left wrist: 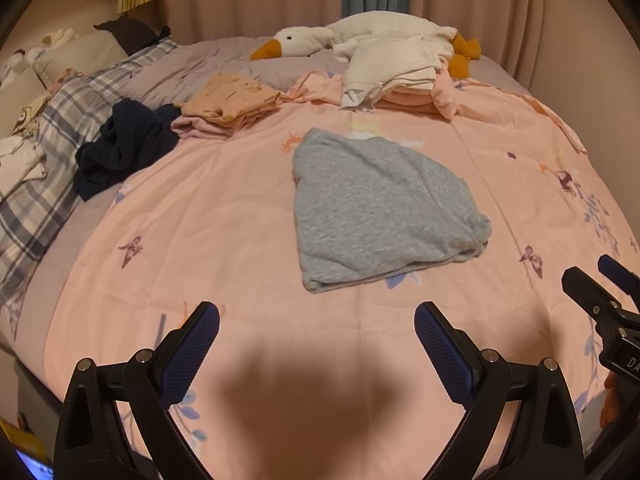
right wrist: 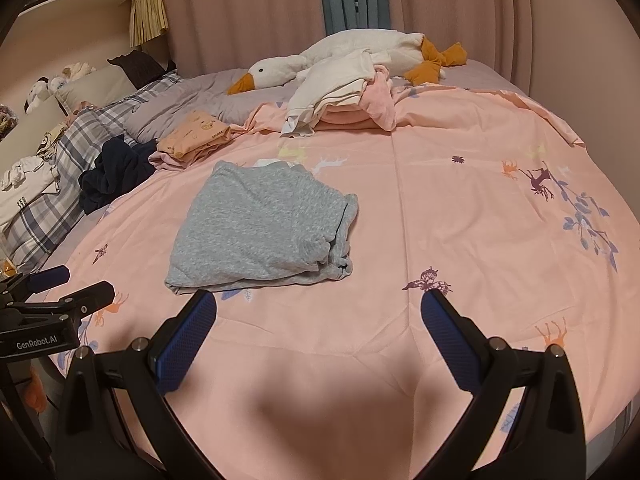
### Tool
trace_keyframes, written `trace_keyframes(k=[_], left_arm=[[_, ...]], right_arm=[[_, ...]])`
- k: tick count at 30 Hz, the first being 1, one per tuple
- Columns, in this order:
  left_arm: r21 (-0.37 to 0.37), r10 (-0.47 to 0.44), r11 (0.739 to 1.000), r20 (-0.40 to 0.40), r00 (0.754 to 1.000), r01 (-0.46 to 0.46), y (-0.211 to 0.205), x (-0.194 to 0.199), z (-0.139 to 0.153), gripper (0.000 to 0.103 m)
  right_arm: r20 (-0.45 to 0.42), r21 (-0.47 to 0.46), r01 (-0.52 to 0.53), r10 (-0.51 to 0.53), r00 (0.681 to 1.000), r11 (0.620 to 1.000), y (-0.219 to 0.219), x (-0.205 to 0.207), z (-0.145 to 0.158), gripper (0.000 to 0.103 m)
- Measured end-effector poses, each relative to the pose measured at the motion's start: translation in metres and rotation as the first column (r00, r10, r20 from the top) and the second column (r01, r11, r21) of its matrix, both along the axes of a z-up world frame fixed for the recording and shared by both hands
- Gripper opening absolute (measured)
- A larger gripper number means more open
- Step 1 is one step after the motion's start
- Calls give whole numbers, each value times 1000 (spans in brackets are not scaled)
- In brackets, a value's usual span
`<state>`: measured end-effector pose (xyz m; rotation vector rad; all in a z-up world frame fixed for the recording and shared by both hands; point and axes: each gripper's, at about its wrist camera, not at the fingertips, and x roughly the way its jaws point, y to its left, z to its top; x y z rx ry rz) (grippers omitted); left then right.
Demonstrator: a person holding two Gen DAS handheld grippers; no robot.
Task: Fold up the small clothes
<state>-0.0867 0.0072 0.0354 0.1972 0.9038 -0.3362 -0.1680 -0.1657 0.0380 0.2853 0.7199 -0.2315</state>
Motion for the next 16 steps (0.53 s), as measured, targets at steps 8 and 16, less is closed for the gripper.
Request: trace_keyframes(k=[8,16], left_arm=[[0,5,1000,9,1000,-5,2,-1,2,97],[0,8,1000,19,1000,-8,1,-3,3,97]], right_arm=[[2,2,0,0,1000,1000,0,0,0,103],[5,4,3,-3,1000,1000,2,0,1,103]])
